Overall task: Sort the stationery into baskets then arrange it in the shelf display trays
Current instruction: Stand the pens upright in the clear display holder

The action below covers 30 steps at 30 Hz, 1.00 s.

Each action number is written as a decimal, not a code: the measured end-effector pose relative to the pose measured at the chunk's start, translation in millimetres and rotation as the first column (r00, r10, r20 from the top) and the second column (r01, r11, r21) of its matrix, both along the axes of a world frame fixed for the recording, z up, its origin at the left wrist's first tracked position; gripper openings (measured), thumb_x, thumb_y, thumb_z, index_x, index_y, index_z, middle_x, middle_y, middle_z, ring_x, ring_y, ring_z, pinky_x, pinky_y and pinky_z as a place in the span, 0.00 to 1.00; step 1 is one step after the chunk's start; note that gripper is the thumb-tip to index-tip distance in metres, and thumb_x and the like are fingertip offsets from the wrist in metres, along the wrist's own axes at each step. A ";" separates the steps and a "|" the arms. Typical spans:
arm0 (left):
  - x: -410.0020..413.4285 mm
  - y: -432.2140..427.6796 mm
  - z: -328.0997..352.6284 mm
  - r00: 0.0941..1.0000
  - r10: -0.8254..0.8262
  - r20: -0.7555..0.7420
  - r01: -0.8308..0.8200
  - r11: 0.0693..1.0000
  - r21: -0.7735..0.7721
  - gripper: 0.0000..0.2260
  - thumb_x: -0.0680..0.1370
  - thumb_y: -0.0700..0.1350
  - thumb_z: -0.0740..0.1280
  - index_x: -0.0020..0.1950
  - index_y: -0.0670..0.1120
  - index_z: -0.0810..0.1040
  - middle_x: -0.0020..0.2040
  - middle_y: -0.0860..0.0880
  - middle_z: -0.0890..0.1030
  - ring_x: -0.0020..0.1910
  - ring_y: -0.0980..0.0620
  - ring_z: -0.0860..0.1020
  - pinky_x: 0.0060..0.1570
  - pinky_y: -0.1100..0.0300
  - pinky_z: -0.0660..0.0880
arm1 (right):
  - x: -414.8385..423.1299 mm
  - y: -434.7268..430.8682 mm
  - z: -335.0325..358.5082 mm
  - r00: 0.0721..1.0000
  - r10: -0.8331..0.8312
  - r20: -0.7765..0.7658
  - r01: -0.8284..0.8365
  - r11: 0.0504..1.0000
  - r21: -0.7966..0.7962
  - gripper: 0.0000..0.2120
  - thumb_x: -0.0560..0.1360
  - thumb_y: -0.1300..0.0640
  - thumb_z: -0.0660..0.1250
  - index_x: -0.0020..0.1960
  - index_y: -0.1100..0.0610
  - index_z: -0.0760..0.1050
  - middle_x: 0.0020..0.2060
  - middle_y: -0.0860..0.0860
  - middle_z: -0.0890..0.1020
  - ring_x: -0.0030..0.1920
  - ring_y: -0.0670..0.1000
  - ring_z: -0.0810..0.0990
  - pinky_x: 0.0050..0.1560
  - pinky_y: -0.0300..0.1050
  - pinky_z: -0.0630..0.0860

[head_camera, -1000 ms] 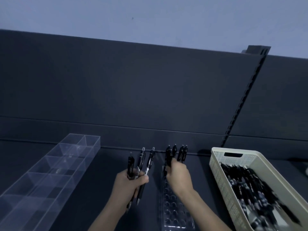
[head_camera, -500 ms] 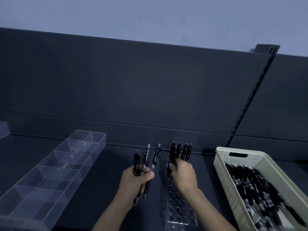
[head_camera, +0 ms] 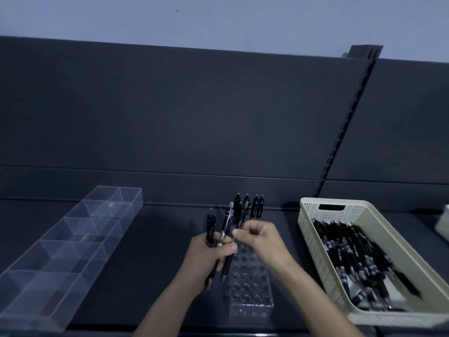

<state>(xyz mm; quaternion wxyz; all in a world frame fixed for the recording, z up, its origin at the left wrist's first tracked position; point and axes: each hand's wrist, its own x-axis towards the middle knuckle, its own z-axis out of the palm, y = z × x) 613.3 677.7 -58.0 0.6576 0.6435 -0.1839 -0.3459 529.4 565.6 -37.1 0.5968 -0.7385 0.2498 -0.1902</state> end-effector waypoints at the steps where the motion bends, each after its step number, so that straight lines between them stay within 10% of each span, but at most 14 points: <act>1: -1.4 -0.4 0.3 1.000 -0.010 0.007 0.010 1.000 0.005 0.05 0.70 0.34 0.72 0.44 0.37 0.78 0.32 0.44 0.78 0.21 0.56 0.68 0.23 0.66 0.67 | 0.0 -1.9 -3.5 1.000 -0.023 0.015 0.023 1.000 0.019 0.13 0.73 0.61 0.69 0.32 0.61 0.69 0.27 0.53 0.66 0.26 0.46 0.64 0.30 0.35 0.66; 4: 3.4 2.0 -1.0 0.999 0.012 0.043 -0.013 0.999 0.044 0.02 0.74 0.38 0.69 0.41 0.42 0.78 0.28 0.48 0.76 0.22 0.57 0.70 0.24 0.65 0.68 | -2.0 -14.0 -5.7 0.974 -0.210 0.088 0.202 0.974 0.099 0.14 0.73 0.60 0.68 0.30 0.57 0.71 0.27 0.53 0.71 0.32 0.51 0.68 0.38 0.48 0.67; 8: 14.4 10.5 -9.7 0.998 0.043 0.054 -0.050 0.990 0.130 0.07 0.80 0.44 0.61 0.45 0.41 0.73 0.23 0.50 0.72 0.20 0.55 0.68 0.23 0.62 0.68 | -1.4 -35.4 2.1 0.913 -0.404 0.061 0.407 0.891 -0.198 0.11 0.75 0.58 0.67 0.40 0.66 0.75 0.34 0.56 0.81 0.36 0.53 0.77 0.38 0.41 0.72; 16: 13.4 14.2 -13.4 1.000 0.030 -0.005 -0.029 0.997 0.069 0.06 0.80 0.36 0.57 0.50 0.44 0.72 0.31 0.48 0.74 0.26 0.53 0.70 0.27 0.60 0.71 | 22.0 -24.5 -11.4 0.929 -0.329 -0.169 0.130 0.718 -0.684 0.09 0.78 0.56 0.61 0.41 0.59 0.67 0.35 0.56 0.78 0.35 0.54 0.74 0.36 0.42 0.66; 23: 18.7 22.1 -13.9 0.999 0.049 0.024 -0.049 0.998 0.034 0.08 0.79 0.34 0.61 0.49 0.45 0.77 0.37 0.47 0.74 0.36 0.52 0.75 0.49 0.51 0.78 | 25.7 -20.7 -25.6 0.889 -0.343 -0.305 0.079 0.769 -0.634 0.08 0.78 0.57 0.61 0.45 0.62 0.73 0.40 0.56 0.81 0.40 0.56 0.80 0.39 0.46 0.74; 30: 14.0 15.4 -8.4 0.998 0.056 0.025 -0.056 0.998 -0.009 0.07 0.77 0.32 0.62 0.50 0.42 0.76 0.39 0.46 0.75 0.36 0.52 0.77 0.42 0.60 0.80 | 17.7 -19.5 -20.7 0.894 -0.326 -0.305 0.100 0.811 -0.576 0.08 0.76 0.56 0.66 0.49 0.62 0.77 0.44 0.55 0.83 0.44 0.54 0.81 0.47 0.47 0.79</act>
